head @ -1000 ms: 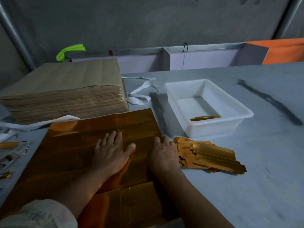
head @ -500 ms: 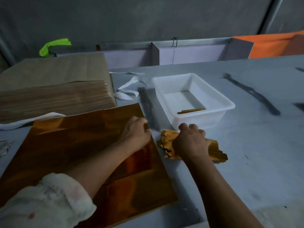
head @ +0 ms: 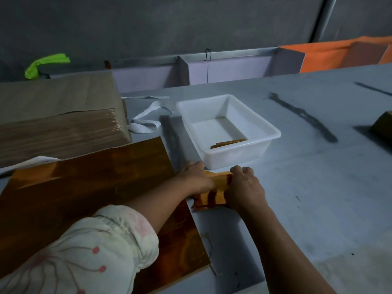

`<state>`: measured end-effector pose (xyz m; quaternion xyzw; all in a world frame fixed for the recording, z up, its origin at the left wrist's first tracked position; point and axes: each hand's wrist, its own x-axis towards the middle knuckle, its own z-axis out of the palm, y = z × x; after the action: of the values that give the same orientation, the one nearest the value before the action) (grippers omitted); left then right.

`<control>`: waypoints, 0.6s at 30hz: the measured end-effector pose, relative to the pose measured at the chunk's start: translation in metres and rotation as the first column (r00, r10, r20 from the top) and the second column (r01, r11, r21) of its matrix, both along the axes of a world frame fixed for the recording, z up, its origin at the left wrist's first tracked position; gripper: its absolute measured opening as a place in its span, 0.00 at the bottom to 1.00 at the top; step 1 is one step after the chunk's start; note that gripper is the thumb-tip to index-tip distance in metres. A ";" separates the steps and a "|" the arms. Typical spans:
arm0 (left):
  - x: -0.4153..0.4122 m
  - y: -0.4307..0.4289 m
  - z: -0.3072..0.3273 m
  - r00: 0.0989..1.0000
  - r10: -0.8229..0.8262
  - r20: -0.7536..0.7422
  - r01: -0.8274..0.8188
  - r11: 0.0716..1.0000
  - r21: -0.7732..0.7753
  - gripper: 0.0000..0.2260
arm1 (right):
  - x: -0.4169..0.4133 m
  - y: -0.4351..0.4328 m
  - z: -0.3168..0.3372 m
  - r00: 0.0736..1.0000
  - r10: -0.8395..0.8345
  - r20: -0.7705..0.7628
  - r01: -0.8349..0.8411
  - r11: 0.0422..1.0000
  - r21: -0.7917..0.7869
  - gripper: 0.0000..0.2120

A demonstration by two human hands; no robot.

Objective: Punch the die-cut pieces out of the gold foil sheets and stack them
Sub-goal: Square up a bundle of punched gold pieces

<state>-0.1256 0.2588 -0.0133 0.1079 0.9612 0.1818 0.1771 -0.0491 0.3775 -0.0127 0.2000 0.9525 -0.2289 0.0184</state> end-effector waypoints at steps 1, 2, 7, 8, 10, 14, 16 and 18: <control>-0.001 0.002 0.001 1.000 -0.017 0.007 0.017 0.999 -0.027 0.34 | -0.001 0.000 -0.002 1.000 0.007 -0.015 -0.007 1.000 -0.007 0.21; -0.003 0.005 0.001 1.000 -0.030 0.009 0.030 0.998 -0.047 0.35 | -0.002 0.000 -0.004 1.000 0.010 -0.027 -0.010 1.000 -0.010 0.23; -0.011 0.012 0.009 0.997 -0.080 0.000 0.079 0.990 -0.116 0.34 | -0.005 0.003 -0.014 0.997 -0.034 -0.070 0.033 0.999 -0.011 0.25; -0.012 0.012 0.011 0.996 -0.089 0.004 0.089 0.987 -0.134 0.35 | -0.005 0.004 -0.016 0.995 -0.053 -0.082 0.051 0.998 -0.023 0.25; -0.015 0.013 0.015 0.994 -0.107 0.011 0.107 0.980 -0.169 0.35 | -0.005 0.004 -0.020 0.989 -0.091 -0.120 0.085 0.995 -0.052 0.23; -0.015 0.017 0.020 0.993 -0.104 0.059 0.113 0.980 -0.164 0.28 | -0.006 0.005 -0.026 0.977 -0.114 -0.178 0.105 0.993 -0.057 0.22; -0.016 0.018 0.020 0.988 -0.133 0.080 0.145 0.973 -0.181 0.25 | -0.007 0.006 -0.028 0.974 -0.117 -0.192 0.106 0.992 -0.069 0.21; -0.017 0.016 0.020 0.983 -0.130 0.131 0.148 0.980 -0.133 0.23 | -0.007 0.008 -0.029 0.965 -0.142 -0.219 0.123 0.987 -0.100 0.20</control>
<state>-0.1430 0.2750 0.0063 0.1508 0.9492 0.1065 0.2548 -0.0563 0.3854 -0.0417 0.2349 0.9223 -0.2913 -0.0968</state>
